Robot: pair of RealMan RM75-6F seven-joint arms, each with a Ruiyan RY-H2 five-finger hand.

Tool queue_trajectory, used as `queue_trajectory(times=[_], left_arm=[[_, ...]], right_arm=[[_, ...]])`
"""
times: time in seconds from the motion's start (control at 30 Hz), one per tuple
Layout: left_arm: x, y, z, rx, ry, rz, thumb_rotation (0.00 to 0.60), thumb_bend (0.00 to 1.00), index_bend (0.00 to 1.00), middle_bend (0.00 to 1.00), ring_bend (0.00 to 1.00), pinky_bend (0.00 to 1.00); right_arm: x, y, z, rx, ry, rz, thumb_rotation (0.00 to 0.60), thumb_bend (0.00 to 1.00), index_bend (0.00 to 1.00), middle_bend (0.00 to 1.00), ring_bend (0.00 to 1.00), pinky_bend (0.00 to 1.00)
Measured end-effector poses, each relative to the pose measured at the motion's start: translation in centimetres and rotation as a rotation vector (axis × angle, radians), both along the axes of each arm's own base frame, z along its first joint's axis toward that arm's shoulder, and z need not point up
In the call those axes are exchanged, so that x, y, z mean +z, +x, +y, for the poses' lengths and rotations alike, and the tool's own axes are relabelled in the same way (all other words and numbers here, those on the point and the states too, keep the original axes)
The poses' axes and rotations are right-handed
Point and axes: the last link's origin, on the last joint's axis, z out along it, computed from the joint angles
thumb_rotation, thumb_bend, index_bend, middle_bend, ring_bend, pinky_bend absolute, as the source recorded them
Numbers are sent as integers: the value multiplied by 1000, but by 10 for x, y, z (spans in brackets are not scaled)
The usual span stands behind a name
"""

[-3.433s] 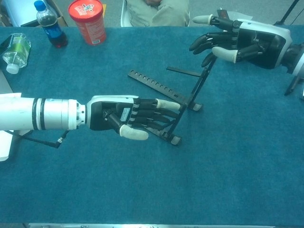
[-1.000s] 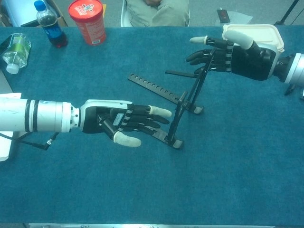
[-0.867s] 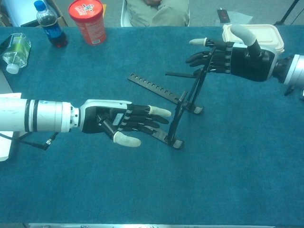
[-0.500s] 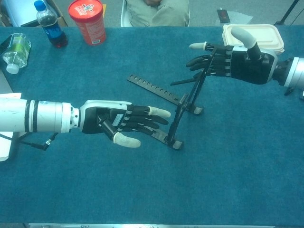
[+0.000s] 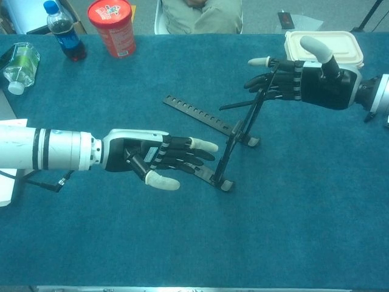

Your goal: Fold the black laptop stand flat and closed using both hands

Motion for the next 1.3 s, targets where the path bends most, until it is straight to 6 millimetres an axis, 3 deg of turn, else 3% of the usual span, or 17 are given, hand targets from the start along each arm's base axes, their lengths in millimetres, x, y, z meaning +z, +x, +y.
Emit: queue_trajectory(times=[0.2,0.73,1.1,1.3], left_arm=[[0,-1,-1,-3,-3,7,600,284,0,30,0,13],[1,-1,-2,-5,1,18,600,284,0,28,0,14],[2,-3,-2,-3,2,21,600,285,0,28,0,13],[1,-4,-4,-7,-3,27,600,285,0,28,0,14]], right_arm=[[0,4,-7,2,-39,-11,136,117,0,225,119,142],[-28,9,-11,2,4,-3,136,118,0,225,119,123],[-24,-1,1,9,61,-20,136,118,0,222,116,126],[-18,1,-4,11,12,-30,136,118,0,221,115,126]])
